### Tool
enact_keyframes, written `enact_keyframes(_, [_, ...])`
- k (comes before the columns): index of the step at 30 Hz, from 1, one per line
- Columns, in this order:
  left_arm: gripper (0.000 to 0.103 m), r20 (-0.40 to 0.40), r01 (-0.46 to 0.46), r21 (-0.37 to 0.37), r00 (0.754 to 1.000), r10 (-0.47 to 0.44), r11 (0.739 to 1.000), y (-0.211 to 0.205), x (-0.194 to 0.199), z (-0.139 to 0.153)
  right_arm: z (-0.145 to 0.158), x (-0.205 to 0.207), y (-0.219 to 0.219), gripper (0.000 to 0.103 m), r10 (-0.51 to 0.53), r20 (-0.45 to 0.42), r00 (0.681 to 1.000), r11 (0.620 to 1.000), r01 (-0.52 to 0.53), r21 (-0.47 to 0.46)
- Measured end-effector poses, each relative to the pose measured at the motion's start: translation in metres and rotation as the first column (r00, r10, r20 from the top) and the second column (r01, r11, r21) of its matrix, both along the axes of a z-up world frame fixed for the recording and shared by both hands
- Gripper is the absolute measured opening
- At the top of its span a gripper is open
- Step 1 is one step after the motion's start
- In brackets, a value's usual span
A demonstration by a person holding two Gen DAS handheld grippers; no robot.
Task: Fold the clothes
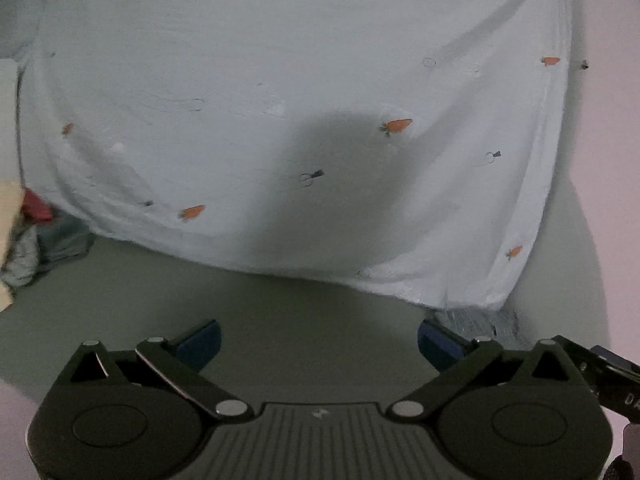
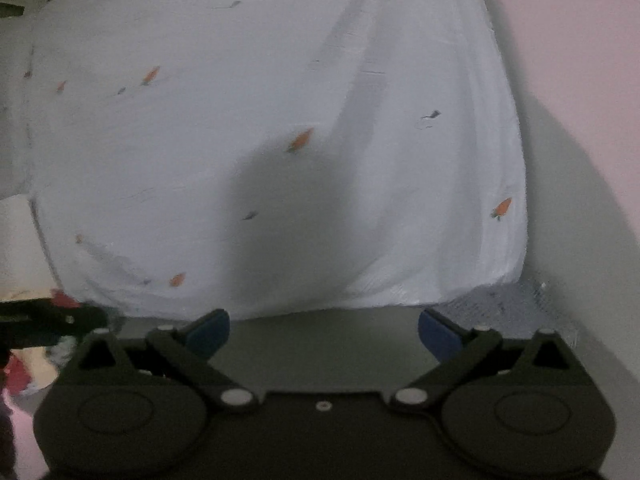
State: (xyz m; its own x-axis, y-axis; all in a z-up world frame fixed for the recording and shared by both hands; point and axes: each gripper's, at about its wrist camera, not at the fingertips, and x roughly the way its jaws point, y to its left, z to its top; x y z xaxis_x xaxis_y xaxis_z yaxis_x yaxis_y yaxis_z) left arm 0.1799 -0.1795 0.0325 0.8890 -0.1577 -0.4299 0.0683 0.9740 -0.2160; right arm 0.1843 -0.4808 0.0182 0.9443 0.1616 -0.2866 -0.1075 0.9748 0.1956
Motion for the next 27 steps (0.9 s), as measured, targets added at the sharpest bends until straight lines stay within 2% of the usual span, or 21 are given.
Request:
enact_keyframes(2, [0.103,0.035,0.068,-0.013,0.997,-0.068,0.998,0.025,-0.032,0.004,0.001,-0.03,0.025,0.103,-0.001,0.023,1.0,1.0,0.001,0.002])
enact_keyframes(4, [0.103,0.037,0.069,-0.006,0.997,-0.068,0.998,0.044,-0.063,0.008,0.001,-0.059,0.053,0.103,-0.014,0.032,0.999,1.0,0.015,-0.017])
enact_keyframes(7, [0.103,0.006,0.091,-0.01,0.996,-0.091,0.996,0.072,-0.099,0.01,0.0,-0.094,0.092,0.103,-0.031,-0.026,0.999,0.996,0.029,-0.082])
enact_keyframes(12, [0.103,-0.084,0.065,0.025,0.995,-0.062,0.998,0.103,-0.141,-0.001,-0.002,-0.145,0.143,0.102,-0.101,-0.093,0.991,0.978,0.082,-0.189])
enact_keyframes(16, [0.103,-0.167,0.062,0.082,0.985,-0.048,0.995,0.109,-0.159,-0.018,-0.007,-0.178,0.163,0.102,-0.102,-0.149,0.984,0.975,0.07,-0.211])
enact_keyframes(20, [0.103,-0.234,0.072,0.087,0.971,-0.05,0.994,0.122,-0.176,-0.03,-0.014,-0.196,0.176,0.102,-0.103,-0.213,0.972,0.977,0.058,-0.206])
enact_keyframes(24, [0.103,-0.225,0.061,0.083,0.974,-0.041,0.995,0.133,-0.182,-0.031,-0.013,-0.21,0.188,0.102,-0.088,-0.213,0.973,0.967,0.032,-0.252])
enact_keyframes(27, [0.103,-0.199,0.056,0.083,0.979,-0.038,0.995,0.138,-0.181,-0.029,-0.012,-0.222,0.196,0.102,-0.069,-0.208,0.976,0.967,0.015,-0.253])
